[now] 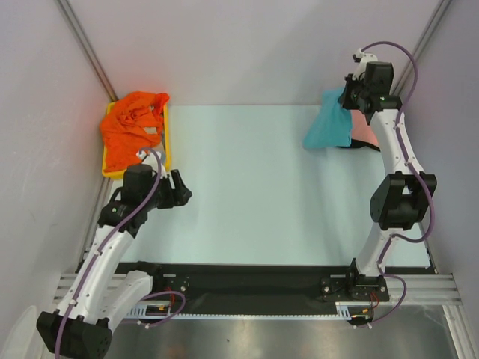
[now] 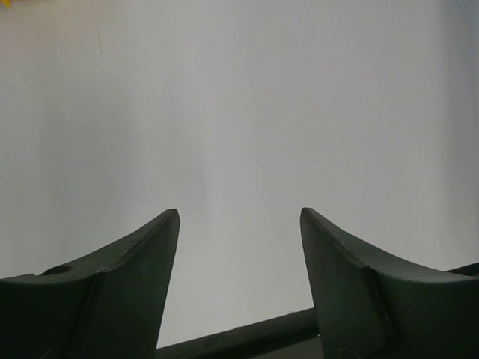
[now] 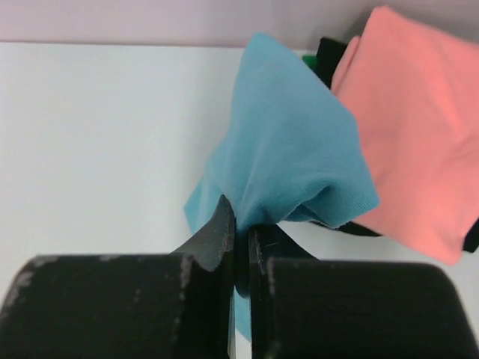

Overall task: Fold and stack the t-shirts
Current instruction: Neatly place the folded tshirt to the corner

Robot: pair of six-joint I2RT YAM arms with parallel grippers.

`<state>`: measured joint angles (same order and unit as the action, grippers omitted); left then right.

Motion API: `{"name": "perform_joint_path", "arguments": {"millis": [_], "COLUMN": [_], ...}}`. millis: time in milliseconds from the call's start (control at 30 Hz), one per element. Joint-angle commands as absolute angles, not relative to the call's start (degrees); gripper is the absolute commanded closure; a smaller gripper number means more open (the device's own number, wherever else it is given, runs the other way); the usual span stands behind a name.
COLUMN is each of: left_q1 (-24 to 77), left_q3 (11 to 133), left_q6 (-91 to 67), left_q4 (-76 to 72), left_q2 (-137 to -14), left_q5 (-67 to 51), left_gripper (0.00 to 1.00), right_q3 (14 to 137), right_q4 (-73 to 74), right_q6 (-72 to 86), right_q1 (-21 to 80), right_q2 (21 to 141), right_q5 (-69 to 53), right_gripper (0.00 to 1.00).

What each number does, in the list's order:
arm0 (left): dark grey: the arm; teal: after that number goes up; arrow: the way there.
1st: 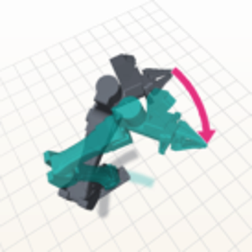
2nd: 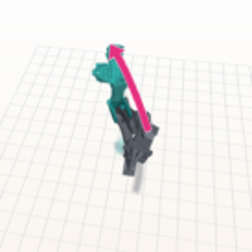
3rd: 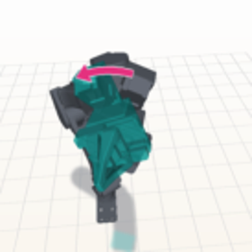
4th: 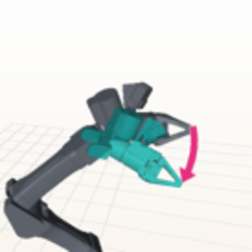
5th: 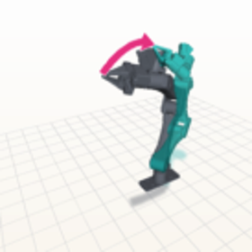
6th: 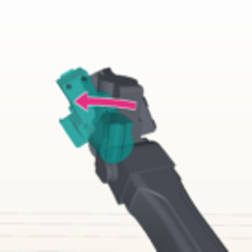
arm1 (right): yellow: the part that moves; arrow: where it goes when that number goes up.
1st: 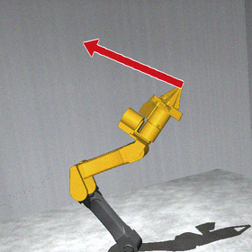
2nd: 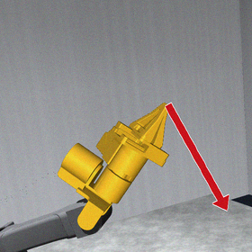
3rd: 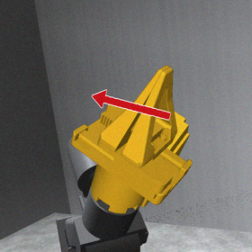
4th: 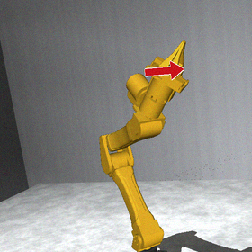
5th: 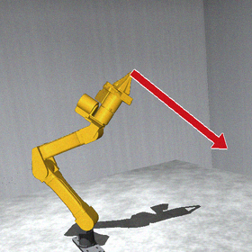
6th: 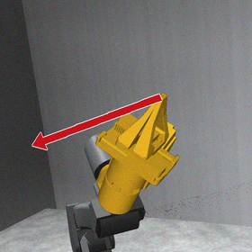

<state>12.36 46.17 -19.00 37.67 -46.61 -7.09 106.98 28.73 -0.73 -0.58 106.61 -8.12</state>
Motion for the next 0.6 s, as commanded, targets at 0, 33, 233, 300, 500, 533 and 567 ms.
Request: {"name": "perform_joint_path", "arguments": {"millis": [0,33,233,300,500,533,567], "left_q1": [12.2,12.2,12.2,12.2,12.2,12.2,12.2], "left_q3": [46.1,46.1,46.1,46.1,46.1,46.1,46.1], "left_q6": [-18.9,-18.9,-18.9,-18.9,-18.9,-18.9,-18.9], "left_q4": [36.0,36.0,36.0,35.9,35.9,36.0,36.0], "left_q2": [-47.0,-47.0,-48.2,-48.3,-48.8,-48.9,-48.9], "left_q5": [-5.8,-5.8,-5.8,-5.9,-5.9,-5.9,-5.8], "left_gripper": [0.29,0.29,0.29,0.3,0.3,0.3,0.3], "right_q3": [113.3,114.1,123.3,125.6,129.7,130.3,131.3], "right_q4": [28.6,28.8,32.0,33.7,33.2,33.3,34.0], "right_q6": [-4.5,-5.2,-6.9,-7.5,-7.9,-8.1,-8.3], "right_q1": [-2.6,-3.0,-5.2,-5.8,-8.0,-8.3,-9.0], "right_q2": [108.2,109.0,113.2,115.5,118.5,118.9,119.5], "right_q5": [-7.9,-8.6,-11.9,-12.6,-14.7,-14.8,-15.0], "right_gripper": [1.0,1.0,1.0,1.0,1.0,1.0,1.0]}}
